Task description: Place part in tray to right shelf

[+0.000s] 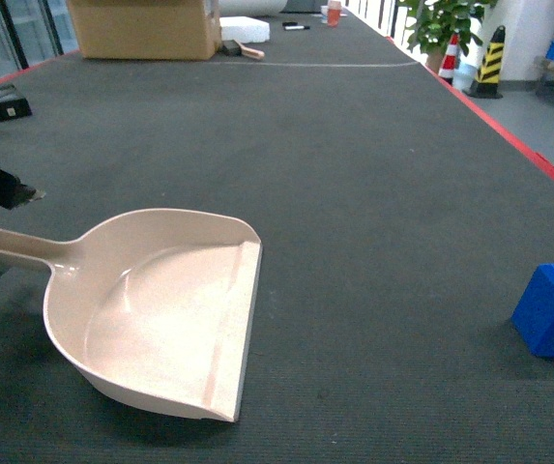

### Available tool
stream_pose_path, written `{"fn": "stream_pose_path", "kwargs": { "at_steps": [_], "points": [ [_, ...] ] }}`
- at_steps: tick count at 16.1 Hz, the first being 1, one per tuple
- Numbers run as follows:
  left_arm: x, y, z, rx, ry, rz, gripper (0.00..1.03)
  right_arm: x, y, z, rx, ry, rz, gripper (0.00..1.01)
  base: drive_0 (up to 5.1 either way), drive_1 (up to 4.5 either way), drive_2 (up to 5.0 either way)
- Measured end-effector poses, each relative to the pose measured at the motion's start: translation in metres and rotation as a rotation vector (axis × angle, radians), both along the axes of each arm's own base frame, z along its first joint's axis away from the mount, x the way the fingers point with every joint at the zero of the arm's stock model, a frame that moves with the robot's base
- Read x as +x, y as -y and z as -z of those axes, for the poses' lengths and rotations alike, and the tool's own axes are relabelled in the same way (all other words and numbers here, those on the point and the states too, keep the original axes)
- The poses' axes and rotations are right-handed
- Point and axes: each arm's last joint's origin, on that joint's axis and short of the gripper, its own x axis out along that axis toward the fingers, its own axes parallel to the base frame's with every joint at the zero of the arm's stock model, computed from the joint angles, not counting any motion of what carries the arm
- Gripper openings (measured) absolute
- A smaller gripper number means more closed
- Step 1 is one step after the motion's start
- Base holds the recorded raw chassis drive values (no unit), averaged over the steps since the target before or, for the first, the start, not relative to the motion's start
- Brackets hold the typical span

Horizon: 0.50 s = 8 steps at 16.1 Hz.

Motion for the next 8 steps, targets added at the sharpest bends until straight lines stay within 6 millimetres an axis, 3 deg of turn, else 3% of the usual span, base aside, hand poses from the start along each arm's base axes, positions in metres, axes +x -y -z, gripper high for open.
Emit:
{"fn": "stream_pose_path", "kwargs": {
  "at_steps": [1, 2, 4, 8],
  "points": [
    [0.002, 0.003, 0.003, -0.016, 0.003, 0.009, 0.68, 0.0, 0.0, 0.0, 0.0, 0.0, 0.0, 0.98, 0.0, 0.0, 0.0],
    [0.005, 0.01, 0.005, -0.039, 0.034, 0.04, 0.38, 0.0, 0.0, 0.0, 0.0, 0.0, 0.0, 0.98, 0.0, 0.0, 0.0],
    [0.005, 0.011, 0.001, -0.078, 0.067, 0.043, 0.18, 0.0, 0.0, 0.0, 0.0, 0.0, 0.0, 0.98, 0.0, 0.0, 0.0],
    [-0.007, 0.014, -0.019, -0.081, 0.103, 0.044, 0.16, 0.0, 0.0, 0.0, 0.0, 0.0, 0.0, 0.98, 0.0, 0.0, 0.0]
  ]
}}
